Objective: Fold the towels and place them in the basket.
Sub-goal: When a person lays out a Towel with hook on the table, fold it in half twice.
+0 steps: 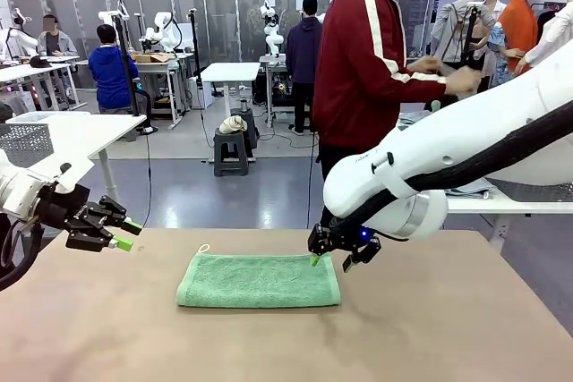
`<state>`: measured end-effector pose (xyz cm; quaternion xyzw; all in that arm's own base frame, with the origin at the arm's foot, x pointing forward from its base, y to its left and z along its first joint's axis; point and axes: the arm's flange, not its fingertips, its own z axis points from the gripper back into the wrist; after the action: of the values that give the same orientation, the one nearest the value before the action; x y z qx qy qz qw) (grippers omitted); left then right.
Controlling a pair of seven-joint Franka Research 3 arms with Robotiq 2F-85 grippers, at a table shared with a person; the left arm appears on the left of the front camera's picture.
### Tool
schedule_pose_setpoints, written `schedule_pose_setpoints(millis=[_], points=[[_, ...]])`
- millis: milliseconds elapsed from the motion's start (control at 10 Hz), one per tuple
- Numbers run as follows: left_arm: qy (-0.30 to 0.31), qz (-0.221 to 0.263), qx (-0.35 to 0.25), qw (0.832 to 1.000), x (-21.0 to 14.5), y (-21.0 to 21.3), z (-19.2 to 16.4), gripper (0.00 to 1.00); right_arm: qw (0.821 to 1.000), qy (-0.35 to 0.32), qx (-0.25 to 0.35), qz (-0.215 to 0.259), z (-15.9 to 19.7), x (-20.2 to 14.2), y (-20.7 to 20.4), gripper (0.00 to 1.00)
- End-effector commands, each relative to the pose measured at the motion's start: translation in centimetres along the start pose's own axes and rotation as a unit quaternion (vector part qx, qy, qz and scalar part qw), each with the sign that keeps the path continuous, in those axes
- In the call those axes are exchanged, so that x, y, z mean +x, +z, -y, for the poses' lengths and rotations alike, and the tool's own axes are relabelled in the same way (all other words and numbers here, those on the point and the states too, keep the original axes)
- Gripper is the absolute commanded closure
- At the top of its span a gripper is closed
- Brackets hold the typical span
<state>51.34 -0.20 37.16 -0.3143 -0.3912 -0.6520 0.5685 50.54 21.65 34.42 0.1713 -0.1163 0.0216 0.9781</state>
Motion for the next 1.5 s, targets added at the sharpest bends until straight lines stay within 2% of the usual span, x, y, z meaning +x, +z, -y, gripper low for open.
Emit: schedule_pose_setpoints(millis=[0,1000,1100,1200,1300,1400], points=[[0.005,0.0,0.001,1.0,0.3,0.1,0.1,0.5,1.0,-0.016,-0.018,0.001,-0.2,1.5,-1.2,0.21],[0.005,0.0,0.001,1.0,0.3,0.1,0.1,0.5,0.998,-0.024,-0.028,-0.045,-0.4,3.0,-6.5,0.21],[0.005,0.0,0.001,1.0,0.3,0.1,0.1,0.5,0.998,-0.025,-0.031,-0.049,-0.4,3.0,-6.7,0.37],[0.005,0.0,0.001,1.0,0.3,0.1,0.1,0.5,0.998,-0.024,-0.03,-0.052,-0.5,3.1,-6.8,0.41],[0.005,0.0,0.001,1.0,0.3,0.1,0.1,0.5,0.998,-0.024,-0.031,-0.052,-0.5,3.0,-6.8,0.56],[0.005,0.0,0.001,1.0,0.3,0.1,0.1,0.5,0.998,-0.025,-0.031,-0.053,-0.4,3.0,-6.8,0.6]])
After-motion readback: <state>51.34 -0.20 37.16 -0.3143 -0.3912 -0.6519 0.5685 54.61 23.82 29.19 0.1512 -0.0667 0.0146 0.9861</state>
